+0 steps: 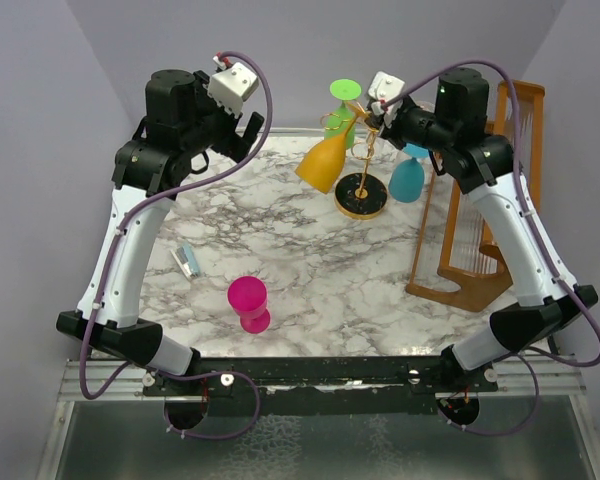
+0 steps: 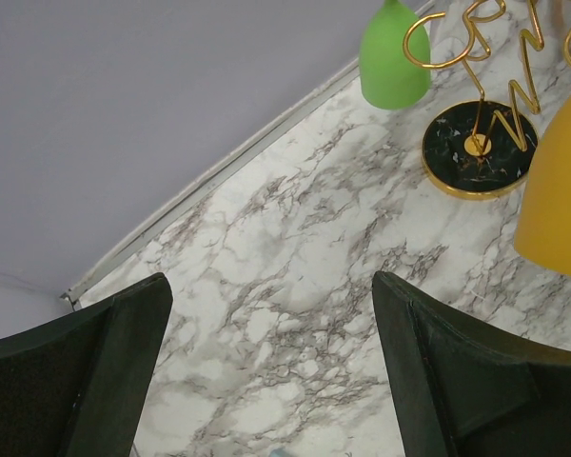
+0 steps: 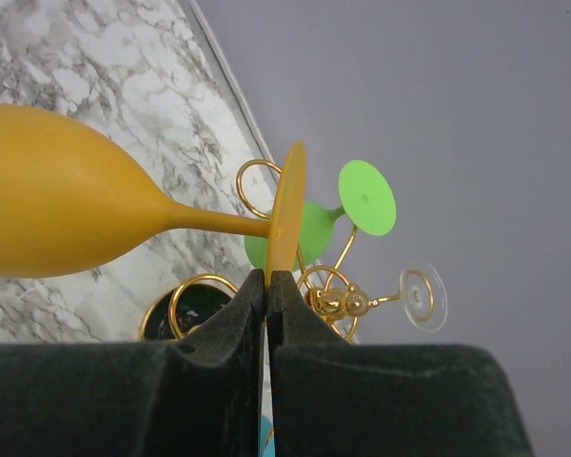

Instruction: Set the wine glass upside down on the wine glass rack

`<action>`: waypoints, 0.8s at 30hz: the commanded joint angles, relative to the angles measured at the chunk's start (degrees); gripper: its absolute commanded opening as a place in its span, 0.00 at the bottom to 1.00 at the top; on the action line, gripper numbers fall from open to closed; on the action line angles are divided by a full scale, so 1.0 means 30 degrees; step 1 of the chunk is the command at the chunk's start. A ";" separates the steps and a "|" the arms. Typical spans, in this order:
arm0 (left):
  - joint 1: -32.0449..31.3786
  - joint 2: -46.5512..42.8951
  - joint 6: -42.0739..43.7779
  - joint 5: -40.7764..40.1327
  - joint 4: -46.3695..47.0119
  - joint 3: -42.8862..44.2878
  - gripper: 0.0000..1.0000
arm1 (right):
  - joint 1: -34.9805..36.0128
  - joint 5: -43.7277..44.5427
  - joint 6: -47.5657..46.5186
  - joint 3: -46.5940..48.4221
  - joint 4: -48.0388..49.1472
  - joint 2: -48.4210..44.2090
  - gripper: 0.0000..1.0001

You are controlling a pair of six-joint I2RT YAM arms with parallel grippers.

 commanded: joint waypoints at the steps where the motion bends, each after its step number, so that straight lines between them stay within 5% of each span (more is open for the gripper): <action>1: 0.0124 0.0034 -0.0205 -0.0121 0.0552 -0.0095 0.89 | 0.0848 0.1657 -0.3385 0.0621 -0.1229 0.0634 0.01; 24: 0.0146 0.0430 -0.0030 0.0720 0.0418 0.0027 0.90 | 0.2709 0.7540 -0.6918 -0.1641 0.0464 0.1274 0.01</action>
